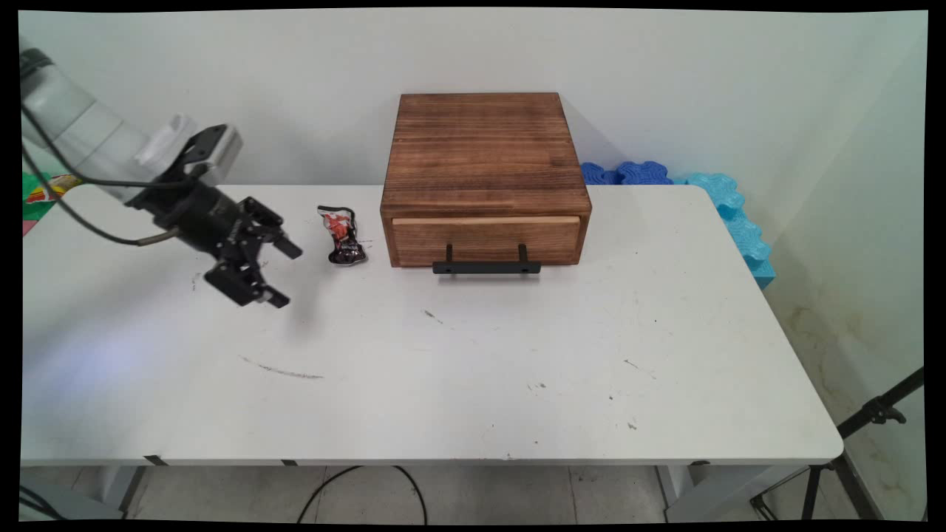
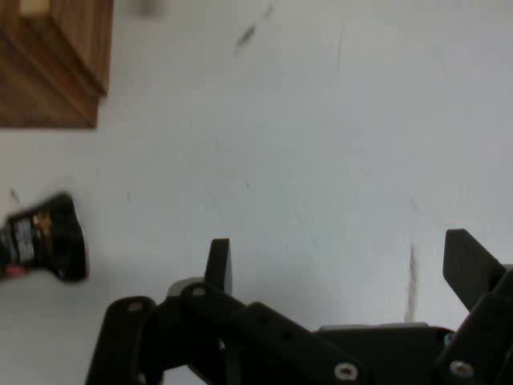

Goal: Open the drawer

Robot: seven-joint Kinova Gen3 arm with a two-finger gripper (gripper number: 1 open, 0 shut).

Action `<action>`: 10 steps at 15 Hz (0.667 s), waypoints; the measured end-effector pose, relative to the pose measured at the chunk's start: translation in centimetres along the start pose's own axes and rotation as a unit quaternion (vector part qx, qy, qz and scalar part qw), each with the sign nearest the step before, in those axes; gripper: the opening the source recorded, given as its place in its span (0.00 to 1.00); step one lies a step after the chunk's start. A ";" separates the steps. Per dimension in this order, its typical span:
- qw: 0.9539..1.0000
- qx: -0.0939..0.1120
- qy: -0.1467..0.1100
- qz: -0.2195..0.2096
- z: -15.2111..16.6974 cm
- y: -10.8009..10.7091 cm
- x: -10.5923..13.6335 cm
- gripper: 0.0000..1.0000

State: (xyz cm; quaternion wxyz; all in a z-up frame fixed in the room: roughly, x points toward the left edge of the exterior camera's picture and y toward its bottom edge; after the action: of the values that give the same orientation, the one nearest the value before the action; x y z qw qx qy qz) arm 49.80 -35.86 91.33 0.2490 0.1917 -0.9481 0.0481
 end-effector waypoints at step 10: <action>0.999 0.027 0.020 0.019 3.3 -0.1 8.9 1.00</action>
State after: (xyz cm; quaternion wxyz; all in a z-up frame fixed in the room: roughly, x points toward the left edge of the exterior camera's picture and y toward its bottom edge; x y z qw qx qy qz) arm 41.21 -39.61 92.85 0.2621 0.1796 -0.9446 0.0820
